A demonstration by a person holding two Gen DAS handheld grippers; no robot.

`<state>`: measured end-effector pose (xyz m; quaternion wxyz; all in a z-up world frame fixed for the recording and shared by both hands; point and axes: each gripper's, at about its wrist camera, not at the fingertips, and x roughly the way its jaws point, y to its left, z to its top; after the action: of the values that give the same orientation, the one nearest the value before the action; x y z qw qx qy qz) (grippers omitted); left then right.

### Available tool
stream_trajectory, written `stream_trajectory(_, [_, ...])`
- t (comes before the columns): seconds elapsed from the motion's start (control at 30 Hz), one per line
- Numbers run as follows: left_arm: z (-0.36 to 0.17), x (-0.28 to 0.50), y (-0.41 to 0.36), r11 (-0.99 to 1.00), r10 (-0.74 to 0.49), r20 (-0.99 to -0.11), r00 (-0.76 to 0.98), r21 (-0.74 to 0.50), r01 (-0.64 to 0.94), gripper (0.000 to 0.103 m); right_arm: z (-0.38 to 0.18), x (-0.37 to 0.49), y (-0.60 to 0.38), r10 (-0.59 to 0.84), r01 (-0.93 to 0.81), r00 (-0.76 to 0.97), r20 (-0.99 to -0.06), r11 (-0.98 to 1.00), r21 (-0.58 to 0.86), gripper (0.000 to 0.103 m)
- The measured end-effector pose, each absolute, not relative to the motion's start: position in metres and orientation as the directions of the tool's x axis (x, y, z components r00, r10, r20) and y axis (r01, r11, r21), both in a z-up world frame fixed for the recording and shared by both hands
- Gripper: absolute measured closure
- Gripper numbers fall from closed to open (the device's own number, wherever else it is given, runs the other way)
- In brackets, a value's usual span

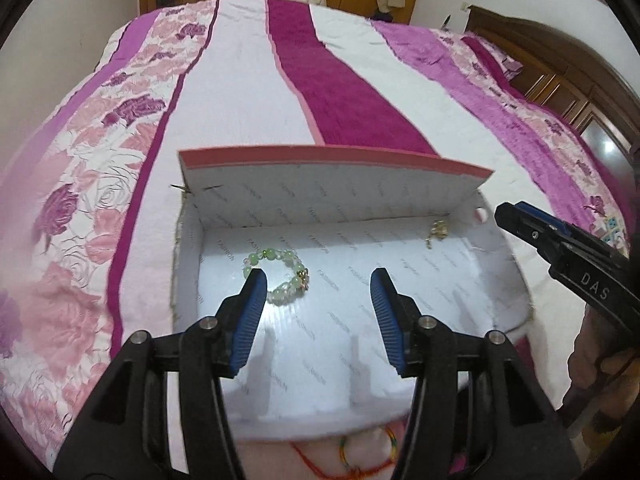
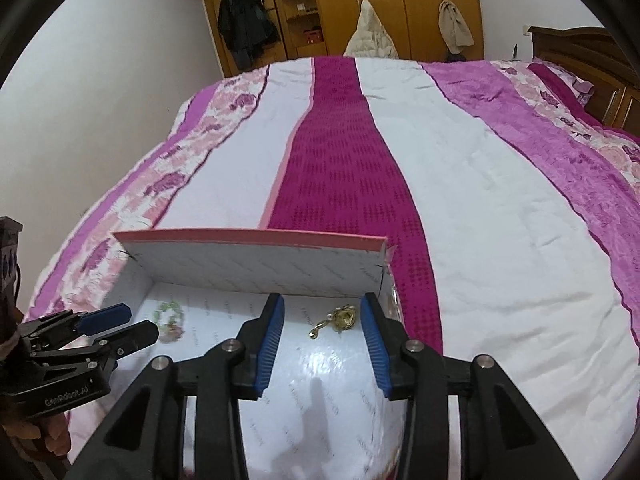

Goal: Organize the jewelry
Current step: 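Withdraw both tools from the box back over the remaining jewelry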

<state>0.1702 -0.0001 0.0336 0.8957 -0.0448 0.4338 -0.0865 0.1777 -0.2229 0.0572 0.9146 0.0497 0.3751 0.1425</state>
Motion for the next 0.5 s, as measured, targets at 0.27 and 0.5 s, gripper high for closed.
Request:
stream_trajectory(0.27, [0.057, 0.129, 0.010, 0.980, -0.198, -0.751, 0.630, -0.167, 0.109, 0.056, 0.085, 0.129, -0.231, 0.325, -0.225, 0.681, -0.656, 0.946, 0.234, 0.060])
stream_trajectory(0.5, [0.059, 0.088, 0.019, 0.980, -0.195, -0.752, 0.630, -0.181, 0.088, 0.056, 0.099, 0.078, -0.239, 0.347, -0.234, 0.672, -0.655, 0.938, 0.257, 0.060])
